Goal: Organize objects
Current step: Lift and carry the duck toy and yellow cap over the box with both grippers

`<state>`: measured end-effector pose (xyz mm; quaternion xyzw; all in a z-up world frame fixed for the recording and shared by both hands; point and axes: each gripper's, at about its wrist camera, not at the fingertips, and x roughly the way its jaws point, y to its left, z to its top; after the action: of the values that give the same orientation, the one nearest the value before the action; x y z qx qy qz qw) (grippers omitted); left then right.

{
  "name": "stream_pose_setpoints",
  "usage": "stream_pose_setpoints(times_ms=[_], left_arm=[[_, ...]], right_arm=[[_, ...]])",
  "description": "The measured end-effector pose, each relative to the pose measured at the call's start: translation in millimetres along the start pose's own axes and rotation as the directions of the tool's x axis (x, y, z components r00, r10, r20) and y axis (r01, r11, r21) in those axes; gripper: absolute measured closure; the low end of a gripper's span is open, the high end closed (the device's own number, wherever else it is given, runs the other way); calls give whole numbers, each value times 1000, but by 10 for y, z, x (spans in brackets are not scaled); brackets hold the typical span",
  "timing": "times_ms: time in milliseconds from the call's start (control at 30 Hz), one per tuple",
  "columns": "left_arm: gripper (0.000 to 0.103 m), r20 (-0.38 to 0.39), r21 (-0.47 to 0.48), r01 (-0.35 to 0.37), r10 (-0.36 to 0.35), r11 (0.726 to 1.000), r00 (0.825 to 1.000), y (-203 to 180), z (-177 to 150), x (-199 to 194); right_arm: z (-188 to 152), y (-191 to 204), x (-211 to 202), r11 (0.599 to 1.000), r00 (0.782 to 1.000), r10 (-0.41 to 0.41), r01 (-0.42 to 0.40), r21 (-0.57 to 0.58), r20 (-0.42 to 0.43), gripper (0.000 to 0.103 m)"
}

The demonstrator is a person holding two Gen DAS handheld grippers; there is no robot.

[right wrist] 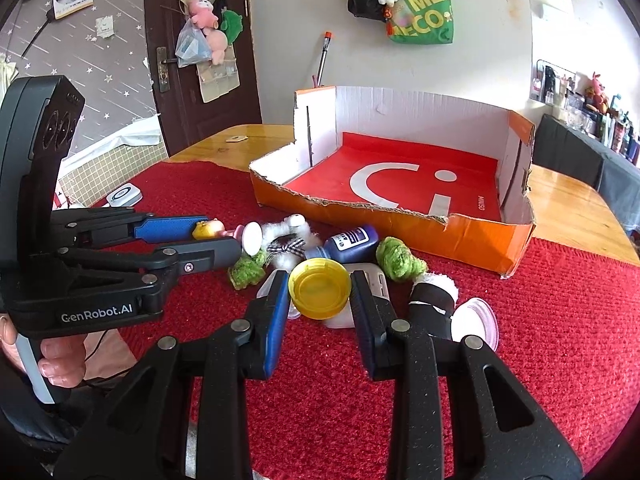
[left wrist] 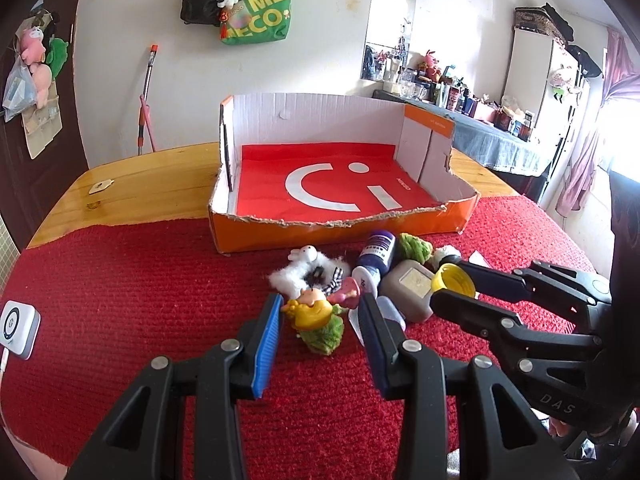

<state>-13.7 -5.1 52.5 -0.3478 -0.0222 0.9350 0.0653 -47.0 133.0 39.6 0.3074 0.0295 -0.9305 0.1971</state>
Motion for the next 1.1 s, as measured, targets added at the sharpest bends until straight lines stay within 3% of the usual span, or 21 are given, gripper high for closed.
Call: stream_pose_setpoints(times_ms=[800,1100], left_arm=[[62,41,52,-19,17,998,999,-35,469,187],[62,17,52,-1,0,999,1000,-13,658,370]], right_arm=[[371,-379,61,998,1000,-10,10,63,4,74],[547,-455,179,998,1000,-17,17,53,-4,74]])
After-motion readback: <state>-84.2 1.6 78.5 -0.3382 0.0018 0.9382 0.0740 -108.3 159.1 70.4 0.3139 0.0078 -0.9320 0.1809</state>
